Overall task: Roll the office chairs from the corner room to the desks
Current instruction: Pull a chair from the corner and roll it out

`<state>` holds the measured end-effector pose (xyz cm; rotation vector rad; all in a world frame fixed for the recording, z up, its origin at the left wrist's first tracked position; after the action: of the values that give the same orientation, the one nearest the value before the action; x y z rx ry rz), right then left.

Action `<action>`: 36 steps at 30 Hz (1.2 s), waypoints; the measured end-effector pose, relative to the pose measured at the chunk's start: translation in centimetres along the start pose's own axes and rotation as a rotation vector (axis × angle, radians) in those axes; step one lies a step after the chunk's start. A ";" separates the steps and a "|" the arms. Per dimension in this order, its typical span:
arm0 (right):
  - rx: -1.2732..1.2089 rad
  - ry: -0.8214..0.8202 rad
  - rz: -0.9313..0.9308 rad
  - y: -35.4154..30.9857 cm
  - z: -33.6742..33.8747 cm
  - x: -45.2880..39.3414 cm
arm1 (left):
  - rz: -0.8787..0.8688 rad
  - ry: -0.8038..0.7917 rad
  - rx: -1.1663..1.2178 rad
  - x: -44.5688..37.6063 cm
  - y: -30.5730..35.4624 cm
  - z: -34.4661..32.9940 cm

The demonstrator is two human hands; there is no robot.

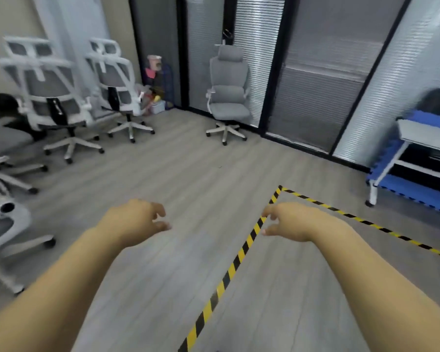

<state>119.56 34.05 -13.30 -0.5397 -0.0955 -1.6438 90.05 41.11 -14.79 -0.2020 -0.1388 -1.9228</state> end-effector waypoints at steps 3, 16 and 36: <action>0.061 -0.038 0.102 -3.9 1.5 -5.7 | 0.104 -0.003 0.013 -1.7 -4.5 0.3; 0.227 -0.154 0.497 -24.2 7.1 -28.4 | 0.613 0.019 0.133 -6.7 -22.4 1.9; 0.202 -0.230 0.680 -53.2 6.2 -48.8 | 0.756 -0.002 0.123 -16.7 -51.6 3.1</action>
<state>72.88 89.40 -14.12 -0.5290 -0.2185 -0.8961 47.75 75.17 -15.16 -0.1443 -0.1542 -1.1580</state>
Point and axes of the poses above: each hand's wrist, its own x-axis away from the middle knuckle, its own z-axis out of the back of the hand, y = z × x, the point moved 4 cm from there along -x, towards the middle knuckle, and after that the axes turned 11 degrees about -x, right-handed, at the moved point
